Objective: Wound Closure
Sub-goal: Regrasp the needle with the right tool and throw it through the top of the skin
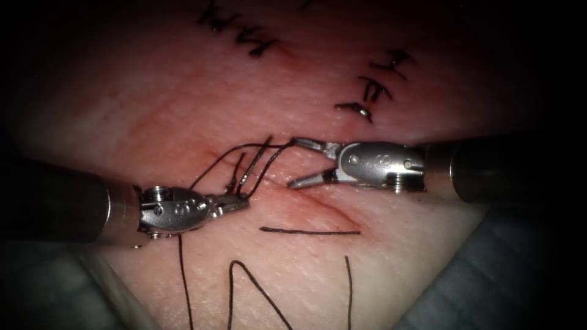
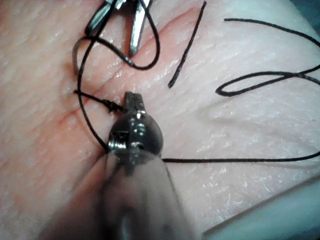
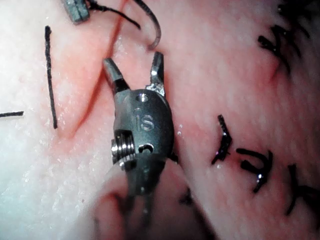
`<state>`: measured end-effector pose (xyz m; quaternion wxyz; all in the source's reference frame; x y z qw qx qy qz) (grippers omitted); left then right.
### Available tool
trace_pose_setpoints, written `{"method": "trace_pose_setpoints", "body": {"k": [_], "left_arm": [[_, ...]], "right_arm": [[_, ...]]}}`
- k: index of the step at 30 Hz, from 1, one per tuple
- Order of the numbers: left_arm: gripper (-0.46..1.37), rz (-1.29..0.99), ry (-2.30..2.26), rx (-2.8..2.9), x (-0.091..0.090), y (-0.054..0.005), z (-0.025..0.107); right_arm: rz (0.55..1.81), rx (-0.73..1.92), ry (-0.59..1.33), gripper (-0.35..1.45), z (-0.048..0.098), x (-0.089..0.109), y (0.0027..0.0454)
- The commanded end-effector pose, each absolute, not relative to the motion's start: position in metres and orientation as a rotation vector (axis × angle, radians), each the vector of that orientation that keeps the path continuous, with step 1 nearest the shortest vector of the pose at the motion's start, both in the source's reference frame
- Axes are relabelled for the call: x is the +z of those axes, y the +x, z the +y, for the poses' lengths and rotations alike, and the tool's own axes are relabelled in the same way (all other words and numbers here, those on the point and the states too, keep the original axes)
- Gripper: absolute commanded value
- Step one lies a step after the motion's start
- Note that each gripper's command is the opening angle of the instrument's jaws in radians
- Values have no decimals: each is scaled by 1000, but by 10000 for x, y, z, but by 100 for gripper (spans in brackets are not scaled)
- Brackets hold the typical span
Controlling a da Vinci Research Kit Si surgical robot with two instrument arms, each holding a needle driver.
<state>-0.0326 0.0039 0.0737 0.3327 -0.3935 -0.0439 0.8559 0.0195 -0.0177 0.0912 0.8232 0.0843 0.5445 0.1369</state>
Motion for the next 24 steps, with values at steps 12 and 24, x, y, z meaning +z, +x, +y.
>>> {"method": "trace_pose_setpoints", "body": {"k": [12, 24], "left_arm": [[-35, -130, -1035, 2238, 735, -323, 38], [-35, -130, -1035, 2238, 737, -324, 40]], "right_arm": [[1134, 215, 53, 98, -174, 896, 196], [1121, -15, -261, 110, -186, 855, 212]]}}
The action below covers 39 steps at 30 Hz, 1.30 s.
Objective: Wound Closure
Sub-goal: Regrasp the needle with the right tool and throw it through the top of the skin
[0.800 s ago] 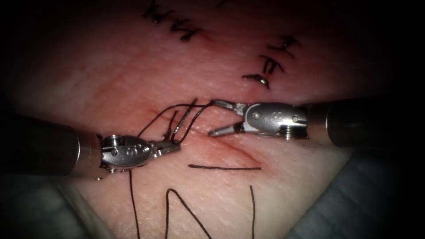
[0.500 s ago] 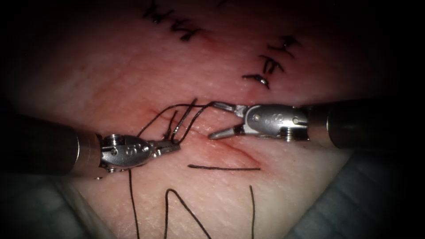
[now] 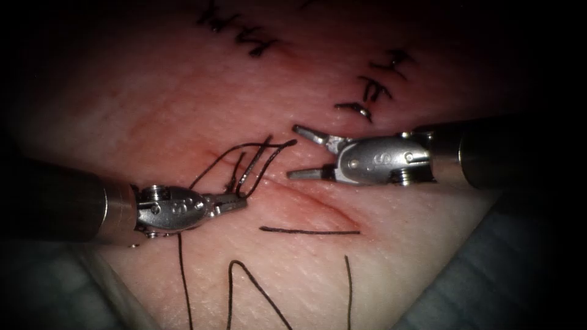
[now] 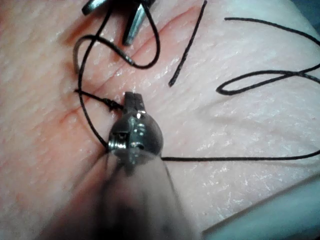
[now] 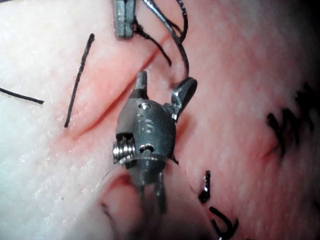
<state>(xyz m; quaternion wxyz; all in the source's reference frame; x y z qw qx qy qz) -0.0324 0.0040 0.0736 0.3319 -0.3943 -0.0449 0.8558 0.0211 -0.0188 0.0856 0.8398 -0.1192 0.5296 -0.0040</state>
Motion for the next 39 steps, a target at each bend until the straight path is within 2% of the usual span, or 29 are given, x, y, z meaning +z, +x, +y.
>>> {"method": "trace_pose_setpoints", "body": {"k": [1, 10, 17, 28, 39], "left_arm": [[-35, -130, -1035, 2238, 737, -324, 40], [-35, -131, -1035, 2238, 736, -324, 41], [-35, -132, -1035, 2237, 736, -324, 42], [-35, -131, -1035, 2238, 736, -323, 41], [-35, -131, -1035, 2238, 736, -322, 40]], "right_arm": [[1121, -21, -272, 110, -186, 854, 212], [1109, -110, -456, 112, -190, 846, 226], [1086, -167, -521, 112, -194, 840, 241], [1073, -201, -580, 89, -196, 839, 248], [1081, -205, -611, 83, -194, 842, 255]]}}
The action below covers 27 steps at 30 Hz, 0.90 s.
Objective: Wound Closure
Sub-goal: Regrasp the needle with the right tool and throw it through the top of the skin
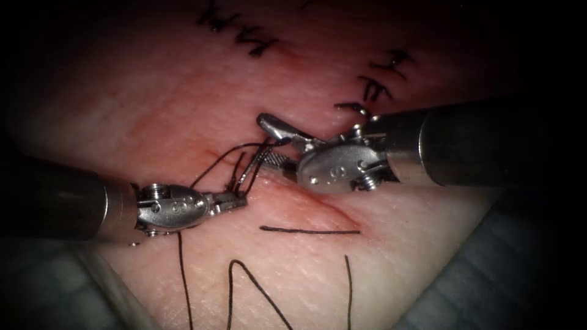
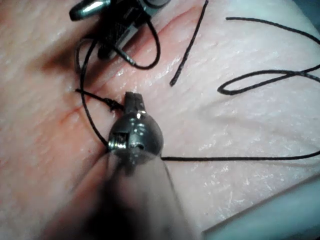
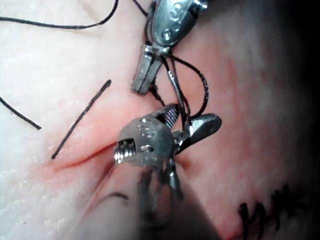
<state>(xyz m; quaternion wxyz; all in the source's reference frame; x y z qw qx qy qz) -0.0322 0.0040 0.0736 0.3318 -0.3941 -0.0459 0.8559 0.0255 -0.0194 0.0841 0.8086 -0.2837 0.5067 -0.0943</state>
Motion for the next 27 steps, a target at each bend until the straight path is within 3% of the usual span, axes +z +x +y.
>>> {"method": "trace_pose_setpoints", "body": {"k": [1, 5, 7, 8, 10, 27], "left_arm": [[-35, -131, -1036, 2238, 736, -322, 40], [-35, -131, -1036, 2238, 736, -322, 40], [-35, -131, -1036, 2239, 736, -322, 39], [-35, -134, -1034, 2233, 736, -321, 39], [-35, -134, -1034, 2233, 736, -321, 39], [-35, -146, -1003, 2184, 730, -336, 51]], "right_arm": [[1080, -205, -611, 83, -193, 843, 256], [1076, -204, -614, 80, -191, 849, 257], [1075, -205, -615, 63, -191, 852, 257], [1075, -205, -616, 36, -192, 853, 257], [1072, -218, -599, -35, -193, 854, 257], [1057, -260, -544, -35, -196, 860, 256]]}}
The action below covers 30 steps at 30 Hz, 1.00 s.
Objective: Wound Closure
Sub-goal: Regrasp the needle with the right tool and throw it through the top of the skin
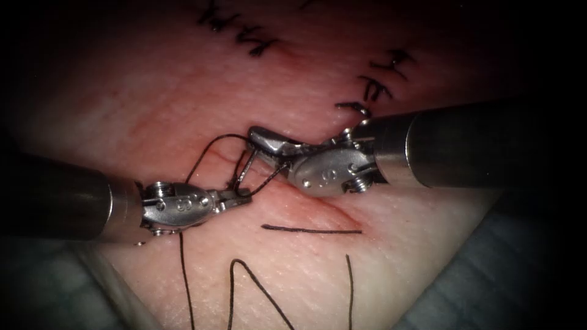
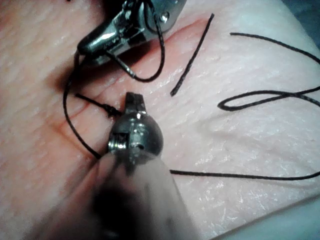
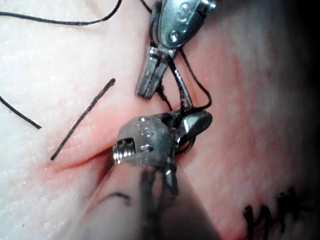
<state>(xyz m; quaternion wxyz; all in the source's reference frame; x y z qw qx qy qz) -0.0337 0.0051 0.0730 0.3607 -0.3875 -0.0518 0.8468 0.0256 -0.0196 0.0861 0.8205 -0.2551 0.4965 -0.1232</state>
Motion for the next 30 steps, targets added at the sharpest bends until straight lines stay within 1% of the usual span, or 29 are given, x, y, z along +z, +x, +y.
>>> {"method": "trace_pose_setpoints", "body": {"k": [1, 5, 11, 30], "left_arm": [[-35, -146, -1001, 2182, 729, -338, 53], [-35, -150, -990, 2173, 729, -348, 59], [-35, -171, -903, 2233, 745, -346, 49], [-35, -251, -617, 2310, 855, -304, -18]], "right_arm": [[1058, -260, -544, -35, -196, 860, 256], [1058, -259, -542, -35, -195, 858, 255], [1059, -259, -540, -35, -193, 857, 254], [1060, -256, -536, -35, -189, 854, 252]]}}
